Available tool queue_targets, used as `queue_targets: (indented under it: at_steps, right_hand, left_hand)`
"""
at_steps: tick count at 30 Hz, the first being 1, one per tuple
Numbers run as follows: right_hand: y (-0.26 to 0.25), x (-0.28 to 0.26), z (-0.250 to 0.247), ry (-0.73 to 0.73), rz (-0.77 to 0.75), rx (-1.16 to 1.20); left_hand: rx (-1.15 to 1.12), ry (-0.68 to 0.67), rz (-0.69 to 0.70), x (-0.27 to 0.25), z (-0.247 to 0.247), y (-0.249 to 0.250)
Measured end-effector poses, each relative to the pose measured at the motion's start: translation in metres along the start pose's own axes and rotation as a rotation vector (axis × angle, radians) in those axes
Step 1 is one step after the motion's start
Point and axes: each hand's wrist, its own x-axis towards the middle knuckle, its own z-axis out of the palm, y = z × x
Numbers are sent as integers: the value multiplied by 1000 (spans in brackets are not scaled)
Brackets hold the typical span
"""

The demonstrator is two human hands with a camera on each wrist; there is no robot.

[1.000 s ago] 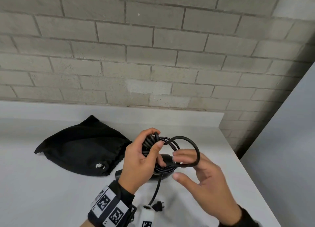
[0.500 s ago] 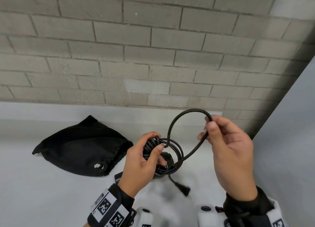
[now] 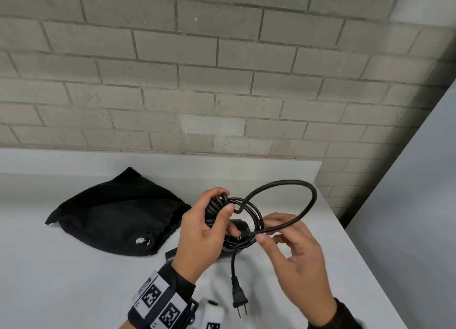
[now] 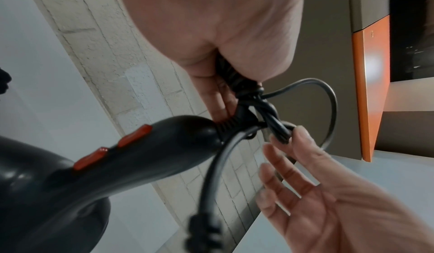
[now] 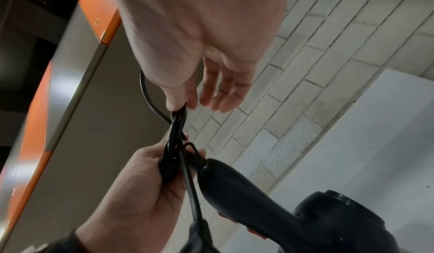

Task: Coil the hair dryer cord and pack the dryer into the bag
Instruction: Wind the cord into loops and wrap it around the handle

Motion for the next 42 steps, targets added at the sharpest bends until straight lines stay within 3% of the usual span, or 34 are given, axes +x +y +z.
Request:
queue_targets:
  at_steps: [9, 13, 18, 21, 24, 27, 30, 34, 36, 39, 42]
  right_hand:
    - [-28, 8, 2, 72, 90, 146]
    - [-48, 23, -2, 237, 156, 434]
    - [-72, 40, -15, 255, 372, 1002]
    - [-79, 45, -25, 312, 464, 1130]
    - [-79, 44, -40, 253, 571, 1208]
    - [-67, 33, -48, 195, 622, 936]
    - [-41, 16, -44, 225, 616, 585]
    - [-19, 5, -42, 273, 469, 202]
    - [-22, 6, -44, 155, 328, 4]
    - [-39, 14, -44, -137, 121, -319]
    - [-57, 25, -44, -290, 46, -546]
  left_hand:
    - [62, -1, 38, -3, 3, 0]
    - [44, -8, 23, -5, 4, -3]
    - [49, -10, 29, -5, 4, -2]
    - [55, -13, 27, -6, 4, -1]
    - [55, 18, 14, -4, 1, -1]
    - [68, 41, 14, -2, -4, 2]
    - [80, 48, 15, -1, -9, 2]
    - [123, 31, 44, 1, -10, 1]
    - [154, 15, 59, 2, -9, 3]
    - [182, 4, 65, 6, -9, 6]
    - [229, -9, 63, 8, -11, 5]
